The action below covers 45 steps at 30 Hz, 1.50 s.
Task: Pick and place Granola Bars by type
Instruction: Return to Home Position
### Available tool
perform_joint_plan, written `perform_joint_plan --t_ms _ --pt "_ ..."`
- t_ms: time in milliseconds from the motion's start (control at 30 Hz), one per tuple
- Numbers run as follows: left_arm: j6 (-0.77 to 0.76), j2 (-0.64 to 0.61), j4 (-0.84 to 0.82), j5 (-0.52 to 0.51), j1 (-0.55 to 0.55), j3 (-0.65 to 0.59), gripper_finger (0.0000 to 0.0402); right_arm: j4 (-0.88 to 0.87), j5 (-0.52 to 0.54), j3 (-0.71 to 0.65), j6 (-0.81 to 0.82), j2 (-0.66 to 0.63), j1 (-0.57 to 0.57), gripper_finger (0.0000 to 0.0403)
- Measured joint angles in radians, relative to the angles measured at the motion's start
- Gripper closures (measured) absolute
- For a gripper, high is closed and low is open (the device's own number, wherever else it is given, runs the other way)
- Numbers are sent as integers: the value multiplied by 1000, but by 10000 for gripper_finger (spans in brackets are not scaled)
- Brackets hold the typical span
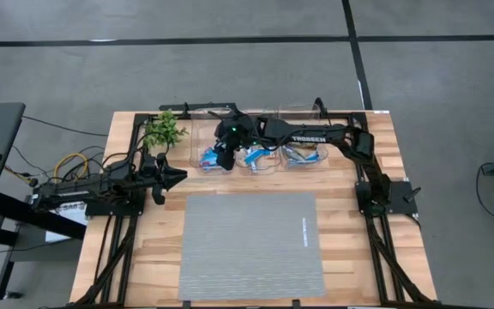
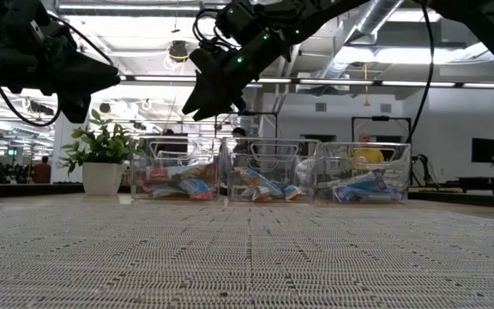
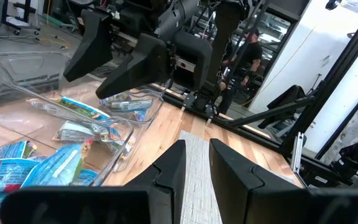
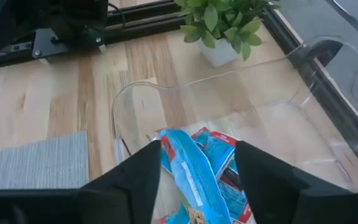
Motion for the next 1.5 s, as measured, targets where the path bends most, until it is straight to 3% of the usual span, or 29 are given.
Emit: perform_joint_plan --t_ms 200,300,433,733,967,1233,1500 --pt "0 0 0 0 0 0 339 5 -11 -7 19 -37 11 171" --pt "0 0 0 0 0 0 339 61 -30 -73 20 -105 30 168" --pt "0 0 0 0 0 0 339 202 -37 -288 20 -233 61 172" --pt "0 0 0 0 0 0 339 510 -37 -908 117 -597 153 177" --pt "0 0 0 0 0 0 339 716 -27 -1289 210 -863 215 177" --pt "0 0 0 0 0 0 339 865 -27 -1553 406 -1108 252 177" --pt "0 0 0 0 0 0 339 932 -44 -1688 339 -1283 294 177"
